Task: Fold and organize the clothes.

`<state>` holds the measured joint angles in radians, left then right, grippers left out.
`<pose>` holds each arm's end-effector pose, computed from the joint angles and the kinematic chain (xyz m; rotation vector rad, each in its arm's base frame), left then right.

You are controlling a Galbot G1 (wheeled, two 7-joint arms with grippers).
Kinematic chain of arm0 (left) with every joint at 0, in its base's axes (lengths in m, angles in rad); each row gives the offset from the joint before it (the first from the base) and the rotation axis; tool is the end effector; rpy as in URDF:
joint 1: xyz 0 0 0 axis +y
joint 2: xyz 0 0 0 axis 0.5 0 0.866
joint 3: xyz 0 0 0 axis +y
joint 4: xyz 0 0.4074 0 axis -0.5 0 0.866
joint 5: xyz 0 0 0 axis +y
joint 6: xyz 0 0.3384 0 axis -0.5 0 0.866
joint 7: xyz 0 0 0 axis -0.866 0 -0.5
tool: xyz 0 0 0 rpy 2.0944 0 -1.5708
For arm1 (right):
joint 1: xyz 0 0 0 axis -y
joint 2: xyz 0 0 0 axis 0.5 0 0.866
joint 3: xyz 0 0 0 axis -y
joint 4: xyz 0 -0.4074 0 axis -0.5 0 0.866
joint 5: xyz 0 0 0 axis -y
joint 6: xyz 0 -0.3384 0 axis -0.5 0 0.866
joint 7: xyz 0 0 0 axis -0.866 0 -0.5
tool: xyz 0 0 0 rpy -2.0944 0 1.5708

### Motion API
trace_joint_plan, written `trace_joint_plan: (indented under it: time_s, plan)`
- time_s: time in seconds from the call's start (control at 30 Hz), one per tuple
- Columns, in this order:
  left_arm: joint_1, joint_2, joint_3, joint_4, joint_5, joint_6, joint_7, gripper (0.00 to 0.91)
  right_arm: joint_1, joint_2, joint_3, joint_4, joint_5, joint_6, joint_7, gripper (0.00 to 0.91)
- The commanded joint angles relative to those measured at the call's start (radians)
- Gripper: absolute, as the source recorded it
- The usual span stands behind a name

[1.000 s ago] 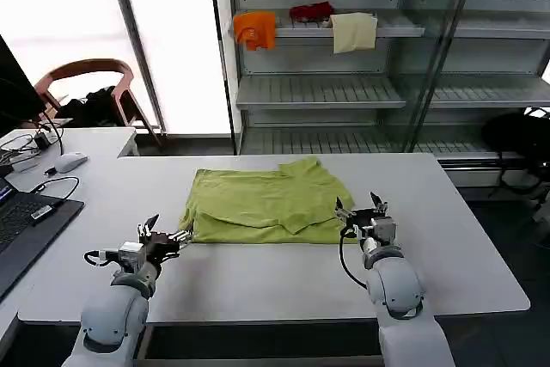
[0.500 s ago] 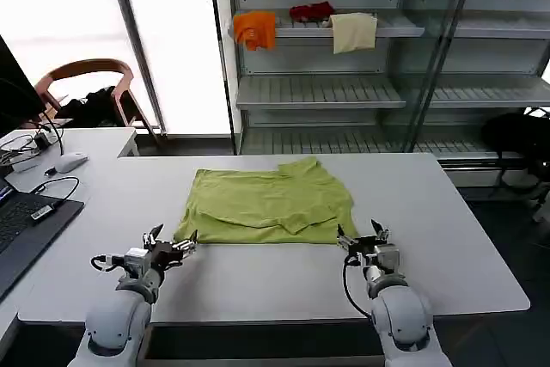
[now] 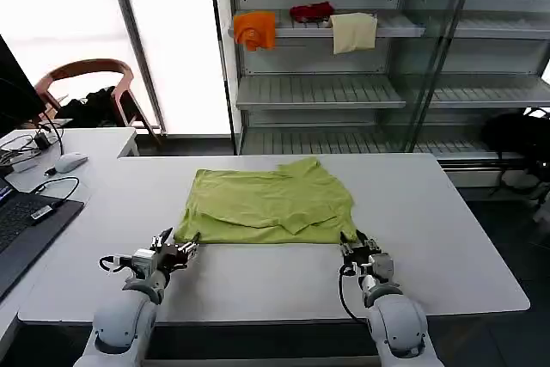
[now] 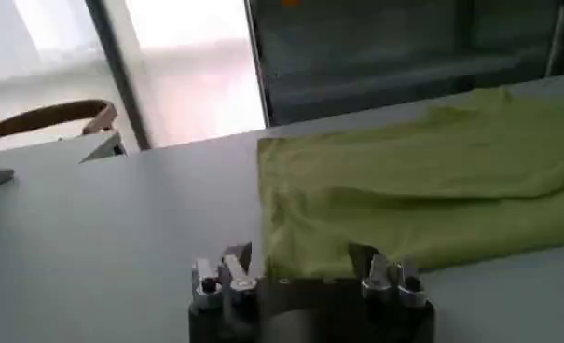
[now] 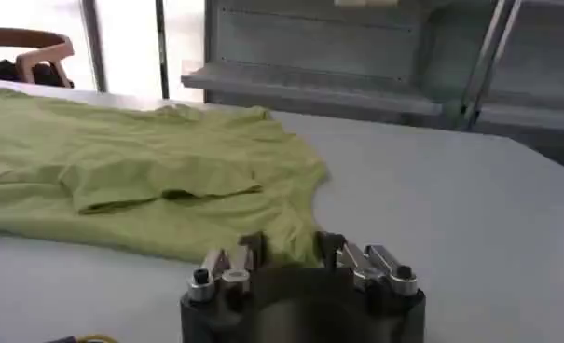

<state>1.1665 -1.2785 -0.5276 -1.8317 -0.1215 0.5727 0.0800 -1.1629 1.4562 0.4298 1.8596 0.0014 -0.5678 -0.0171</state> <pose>0.2882 0.0935 -0.3429 -0.1217 -2.6898 -0.2203 0.2847 -0.0054 -0.3477 0.1415 -2.7329 0.1636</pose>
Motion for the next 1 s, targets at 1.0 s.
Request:
trace_joint_plan:
  time_s: [1.0]
  plan:
    - [0.413, 0.028, -0.223, -0.393, -0.173, 0.003, 0.029, 0.0, -0.34, -0.019, -0.014, 0.401, 0.001, -0.014, 0.032, 0.0]
